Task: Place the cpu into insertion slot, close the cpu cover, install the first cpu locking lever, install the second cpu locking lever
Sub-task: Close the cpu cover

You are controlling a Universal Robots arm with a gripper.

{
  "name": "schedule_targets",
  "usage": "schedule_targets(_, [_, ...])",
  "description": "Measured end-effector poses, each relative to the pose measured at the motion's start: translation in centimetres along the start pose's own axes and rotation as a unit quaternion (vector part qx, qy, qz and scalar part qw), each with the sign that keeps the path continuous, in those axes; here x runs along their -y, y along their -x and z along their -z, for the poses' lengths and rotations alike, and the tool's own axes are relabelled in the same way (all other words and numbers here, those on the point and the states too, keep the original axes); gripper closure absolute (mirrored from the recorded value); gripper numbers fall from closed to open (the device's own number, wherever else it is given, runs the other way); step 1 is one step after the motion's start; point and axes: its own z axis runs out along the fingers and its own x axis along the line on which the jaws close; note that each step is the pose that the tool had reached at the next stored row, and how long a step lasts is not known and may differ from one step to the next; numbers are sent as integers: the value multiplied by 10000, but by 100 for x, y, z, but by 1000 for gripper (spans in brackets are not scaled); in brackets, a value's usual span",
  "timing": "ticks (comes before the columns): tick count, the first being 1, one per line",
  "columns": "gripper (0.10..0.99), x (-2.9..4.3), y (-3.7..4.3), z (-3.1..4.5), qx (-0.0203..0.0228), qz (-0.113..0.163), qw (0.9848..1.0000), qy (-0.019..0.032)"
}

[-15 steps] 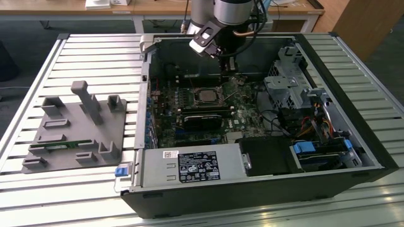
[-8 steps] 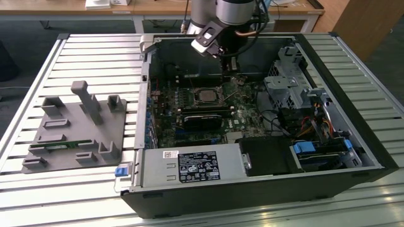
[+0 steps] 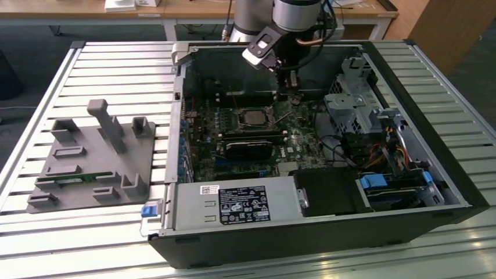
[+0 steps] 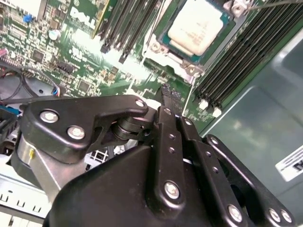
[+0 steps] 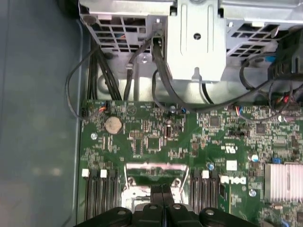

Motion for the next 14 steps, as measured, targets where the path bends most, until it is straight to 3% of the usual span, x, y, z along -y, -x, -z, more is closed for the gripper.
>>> schedule_targets(14, [965, -218, -8, -24, -4, 0, 10000, -29])
